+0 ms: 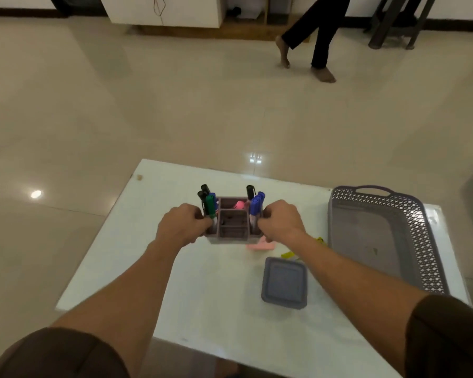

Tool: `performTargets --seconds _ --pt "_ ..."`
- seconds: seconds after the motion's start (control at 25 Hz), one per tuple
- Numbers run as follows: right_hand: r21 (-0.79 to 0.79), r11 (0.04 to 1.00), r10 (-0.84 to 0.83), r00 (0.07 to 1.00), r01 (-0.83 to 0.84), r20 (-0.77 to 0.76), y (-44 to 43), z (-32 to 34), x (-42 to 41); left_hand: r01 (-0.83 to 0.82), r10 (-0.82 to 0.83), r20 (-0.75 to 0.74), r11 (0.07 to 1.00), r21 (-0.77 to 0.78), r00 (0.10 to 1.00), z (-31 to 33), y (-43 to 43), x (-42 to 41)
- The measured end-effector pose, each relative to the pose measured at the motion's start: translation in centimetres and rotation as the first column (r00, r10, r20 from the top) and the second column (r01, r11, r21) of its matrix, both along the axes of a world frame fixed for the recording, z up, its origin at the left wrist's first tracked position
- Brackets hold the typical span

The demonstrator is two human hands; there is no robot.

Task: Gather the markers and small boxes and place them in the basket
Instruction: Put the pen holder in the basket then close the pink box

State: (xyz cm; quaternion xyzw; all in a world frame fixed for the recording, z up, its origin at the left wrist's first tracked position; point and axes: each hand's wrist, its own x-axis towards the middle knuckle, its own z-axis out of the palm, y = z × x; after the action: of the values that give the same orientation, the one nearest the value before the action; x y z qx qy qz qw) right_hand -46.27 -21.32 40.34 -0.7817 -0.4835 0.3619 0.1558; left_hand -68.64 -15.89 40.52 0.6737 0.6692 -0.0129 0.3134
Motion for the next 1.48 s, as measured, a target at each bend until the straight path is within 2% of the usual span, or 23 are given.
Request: performTargets --seconds 0.28,0.44,0.56,0.76,0.96,1.28,1.48 --pt "0.086 0.975 -0.217 0.961 0.205 0.173 -1.5 7.2 16.1 0.165 -0.186 0.153 0.976 0.143 0.971 4.8 1.1 17.4" --pt "0.080 0.933 -0.360 0.910 0.351 0.206 -5.5 6.6 25.0 0.260 -0.280 0.184 0.957 0.126 0.942 3.7 -0.9 27.6" --pt "0.050 0.917 -0.397 0.892 0.396 0.215 -7.8 4.1 29.1 0.313 -0.327 0.160 0.944 0.105 0.931 1.1 -2.3 32.3" --pt "-0.012 0.909 -0.406 0.892 0.416 0.198 -9.1 -1.0 32.3 0.359 -0.364 0.054 0.929 0.093 0.930 -3.8 -3.3 35.9" --pt "-0.043 0.930 -0.349 0.915 0.365 0.204 -8.3 -4.8 33.5 0.380 -0.379 -0.034 0.920 0.096 0.925 -7.2 -3.1 37.2" --pt "-0.037 0.943 -0.319 0.930 0.331 0.184 -5.0 -7.7 33.8 0.348 -0.329 -0.135 0.925 0.154 0.935 -9.1 -1.1 37.8" --pt "-0.024 0.951 -0.300 0.938 0.309 0.173 -4.1 -8.7 33.2 0.355 -0.311 -0.195 0.898 0.259 0.930 -9.9 -0.9 37.0"
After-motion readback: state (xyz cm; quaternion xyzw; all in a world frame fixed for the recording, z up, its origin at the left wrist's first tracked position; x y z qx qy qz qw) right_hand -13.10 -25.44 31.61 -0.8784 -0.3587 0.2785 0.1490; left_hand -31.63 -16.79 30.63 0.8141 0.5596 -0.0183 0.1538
